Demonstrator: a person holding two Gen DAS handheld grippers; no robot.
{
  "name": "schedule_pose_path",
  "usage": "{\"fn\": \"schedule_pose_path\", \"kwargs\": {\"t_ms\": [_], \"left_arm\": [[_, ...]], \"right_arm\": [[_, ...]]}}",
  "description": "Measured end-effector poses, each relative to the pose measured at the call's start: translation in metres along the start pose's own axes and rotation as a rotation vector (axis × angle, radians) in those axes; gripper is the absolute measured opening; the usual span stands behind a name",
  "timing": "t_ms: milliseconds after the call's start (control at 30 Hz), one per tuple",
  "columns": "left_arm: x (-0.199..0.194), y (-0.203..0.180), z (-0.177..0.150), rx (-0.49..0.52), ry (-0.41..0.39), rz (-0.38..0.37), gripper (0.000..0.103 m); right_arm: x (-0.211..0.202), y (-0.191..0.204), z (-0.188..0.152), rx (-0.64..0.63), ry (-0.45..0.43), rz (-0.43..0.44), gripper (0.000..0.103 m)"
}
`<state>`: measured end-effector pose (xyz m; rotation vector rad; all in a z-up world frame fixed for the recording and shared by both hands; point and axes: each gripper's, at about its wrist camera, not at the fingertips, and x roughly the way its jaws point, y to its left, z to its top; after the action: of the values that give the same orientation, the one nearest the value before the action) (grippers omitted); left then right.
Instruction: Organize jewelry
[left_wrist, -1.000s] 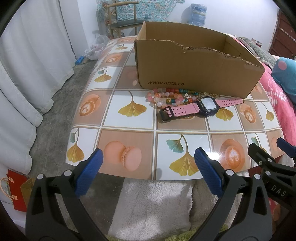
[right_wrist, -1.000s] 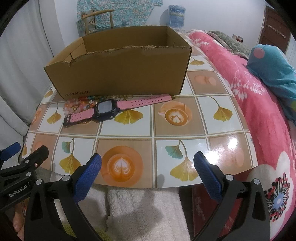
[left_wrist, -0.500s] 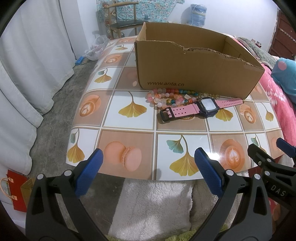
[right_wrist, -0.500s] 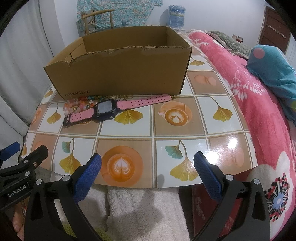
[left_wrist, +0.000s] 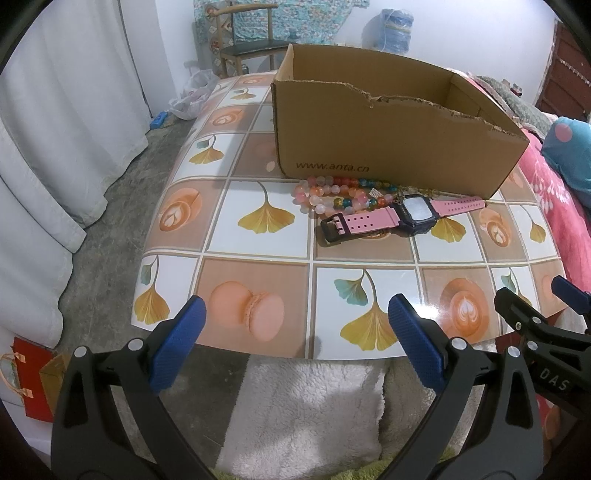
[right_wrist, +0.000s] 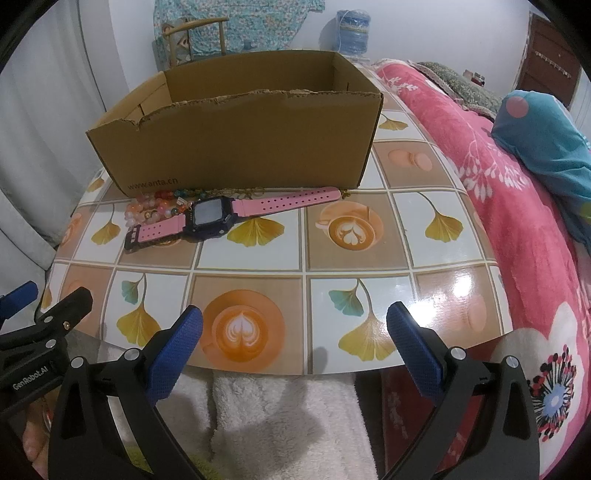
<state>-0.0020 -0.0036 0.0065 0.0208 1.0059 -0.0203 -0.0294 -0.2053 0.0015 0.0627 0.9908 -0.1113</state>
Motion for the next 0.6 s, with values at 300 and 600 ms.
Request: {"fn": "schedule_pose_path", "kwargs": {"t_ms": [300,600], "left_arm": [[0.0009,0.0010,0.0018,-0.002,-0.002,-0.002,0.096],[0.0049,0.0026,0.0013,-0.004,0.003,-0.015,0.096]], "right_arm": [[-0.0026,0.0002,-0.0001,-0.006,-0.003,-0.008,0.097],[-0.0046,0.0013,0.0010,-0.010,-0.006,-0.022,0.097]]}}
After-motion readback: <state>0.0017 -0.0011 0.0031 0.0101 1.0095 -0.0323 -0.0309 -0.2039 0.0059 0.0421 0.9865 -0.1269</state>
